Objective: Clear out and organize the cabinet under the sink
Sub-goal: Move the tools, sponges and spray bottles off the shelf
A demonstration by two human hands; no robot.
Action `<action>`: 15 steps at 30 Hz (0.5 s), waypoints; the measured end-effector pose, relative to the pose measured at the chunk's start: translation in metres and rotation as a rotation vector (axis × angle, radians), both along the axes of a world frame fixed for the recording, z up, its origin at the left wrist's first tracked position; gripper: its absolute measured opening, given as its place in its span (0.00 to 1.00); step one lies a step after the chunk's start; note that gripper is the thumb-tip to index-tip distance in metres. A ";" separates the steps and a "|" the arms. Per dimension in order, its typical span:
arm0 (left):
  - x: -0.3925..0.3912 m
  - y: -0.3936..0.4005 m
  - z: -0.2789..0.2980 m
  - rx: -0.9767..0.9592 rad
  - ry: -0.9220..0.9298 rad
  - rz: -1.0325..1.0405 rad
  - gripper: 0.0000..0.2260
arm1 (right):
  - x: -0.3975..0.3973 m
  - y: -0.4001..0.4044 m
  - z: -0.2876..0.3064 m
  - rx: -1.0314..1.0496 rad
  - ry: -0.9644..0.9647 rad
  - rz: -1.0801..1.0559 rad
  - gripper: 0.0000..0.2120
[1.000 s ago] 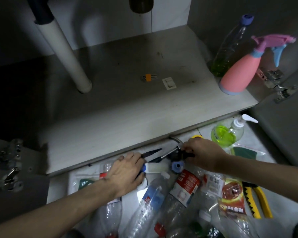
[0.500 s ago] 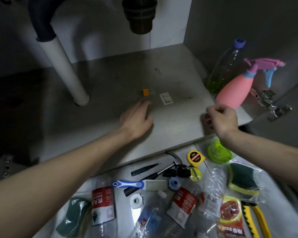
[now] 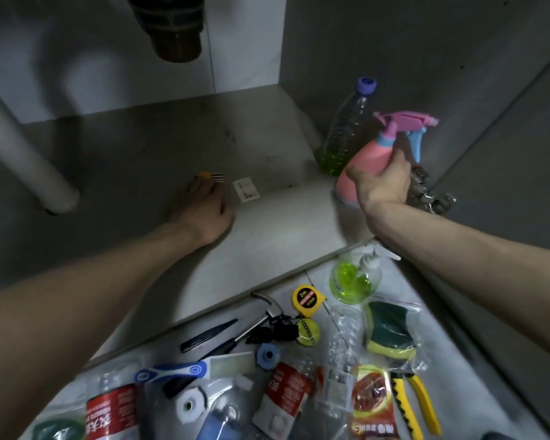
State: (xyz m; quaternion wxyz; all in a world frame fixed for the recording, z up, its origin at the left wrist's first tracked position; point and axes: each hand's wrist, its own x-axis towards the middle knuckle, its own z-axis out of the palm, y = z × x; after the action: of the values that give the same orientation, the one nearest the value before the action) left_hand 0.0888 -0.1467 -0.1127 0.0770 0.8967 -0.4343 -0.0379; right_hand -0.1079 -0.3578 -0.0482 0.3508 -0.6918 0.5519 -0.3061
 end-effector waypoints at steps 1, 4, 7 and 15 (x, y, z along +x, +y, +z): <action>0.001 0.002 0.001 0.003 -0.030 -0.016 0.21 | 0.002 -0.003 0.002 -0.010 -0.001 0.010 0.39; 0.010 -0.001 0.004 -0.039 0.000 -0.007 0.22 | 0.007 -0.011 0.003 -0.077 0.003 -0.017 0.33; 0.027 -0.010 0.001 -0.044 0.117 0.033 0.28 | 0.011 -0.017 -0.001 -0.123 0.058 -0.037 0.30; 0.027 -0.016 -0.007 -0.165 -0.025 0.035 0.11 | 0.018 -0.010 -0.016 -0.259 -0.054 0.036 0.29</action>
State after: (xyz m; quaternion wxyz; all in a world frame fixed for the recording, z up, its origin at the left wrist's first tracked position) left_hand 0.1160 -0.1629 -0.1201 0.1457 0.8951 -0.4212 0.0103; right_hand -0.0902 -0.3673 -0.0647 0.2788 -0.7327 0.4853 -0.3871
